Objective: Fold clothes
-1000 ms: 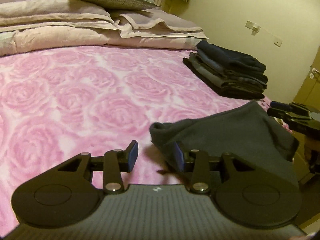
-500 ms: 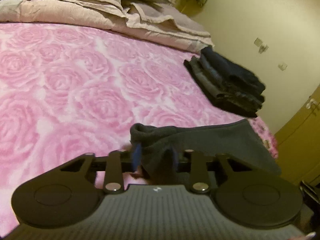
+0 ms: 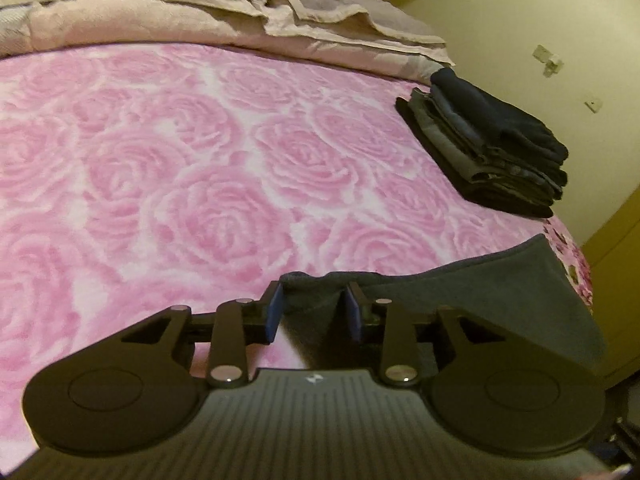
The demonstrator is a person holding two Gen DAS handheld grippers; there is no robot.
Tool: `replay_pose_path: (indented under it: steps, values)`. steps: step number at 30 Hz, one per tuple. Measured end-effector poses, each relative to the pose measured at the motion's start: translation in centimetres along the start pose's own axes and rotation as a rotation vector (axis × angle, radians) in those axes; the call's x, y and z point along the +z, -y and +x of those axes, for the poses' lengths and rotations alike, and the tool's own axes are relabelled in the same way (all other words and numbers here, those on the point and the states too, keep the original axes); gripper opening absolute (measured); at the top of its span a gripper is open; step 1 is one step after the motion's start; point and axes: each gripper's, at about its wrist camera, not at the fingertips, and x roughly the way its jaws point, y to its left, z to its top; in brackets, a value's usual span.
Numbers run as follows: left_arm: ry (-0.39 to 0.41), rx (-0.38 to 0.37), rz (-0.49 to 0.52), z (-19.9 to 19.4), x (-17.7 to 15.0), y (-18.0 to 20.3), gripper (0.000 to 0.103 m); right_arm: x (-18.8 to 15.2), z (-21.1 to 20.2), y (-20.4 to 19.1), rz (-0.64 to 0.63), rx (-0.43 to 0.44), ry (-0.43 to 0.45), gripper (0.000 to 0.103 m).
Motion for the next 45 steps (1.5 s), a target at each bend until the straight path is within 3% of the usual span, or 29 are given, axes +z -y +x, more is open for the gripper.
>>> replay_pose_path:
  steps: [3,6,13,18,23,27,31,32,33,34,36,40,45]
  values:
    - [0.031,0.031,0.04,-2.7,-0.6,1.5,0.026,-0.7,-2.1,0.9,0.054,-0.04,-0.003,0.081]
    - [0.064,0.056,0.172,-6.1,-2.3,4.3,0.03,-2.0,-4.3,2.1,0.122,-0.086,-0.008,0.081]
    - [0.115,0.08,0.692,-11.5,-9.9,13.7,0.05,-4.6,-8.1,7.9,0.452,-0.171,0.025,0.081]
    - [0.106,0.102,0.981,-10.0,-14.9,19.1,0.055,-3.5,-9.8,11.1,0.547,-0.203,0.095,0.082]
    - [0.035,0.125,1.047,-6.2,-16.2,20.4,0.054,-1.1,-9.2,13.8,0.564,-0.195,0.149,0.082]
    - [0.03,0.092,1.02,-5.8,-15.8,19.8,0.054,0.5,-6.9,16.8,0.554,-0.179,0.124,0.081]
    - [0.035,0.038,0.911,-7.1,-14.4,18.3,0.055,1.0,-4.1,19.5,0.602,-0.142,0.084,0.081]
    - [0.04,0.028,0.878,-7.6,-14.0,17.9,0.055,1.2,-3.7,19.5,0.594,-0.141,0.079,0.075]
    - [0.045,0.017,0.843,-8.0,-13.6,17.5,0.055,1.4,-3.3,19.6,0.587,-0.14,0.074,0.045]
    - [0.052,0.004,0.8,-8.5,-13.1,17.0,0.055,1.7,-3.1,19.5,0.578,-0.143,0.072,0.035]
    - [0.067,-0.024,0.708,-9.6,-12.2,15.9,0.055,2.6,-3.3,18.7,0.556,-0.159,0.086,0.028]
    - [0.128,-0.063,0.498,-12.7,-10.5,13.0,0.054,6.1,-4.3,14.6,0.433,-0.122,0.164,0.024]
    - [0.274,-0.035,0.277,-19.8,-10.0,8.1,0.055,11.2,-3.8,6.3,0.245,-0.001,0.249,0.024]
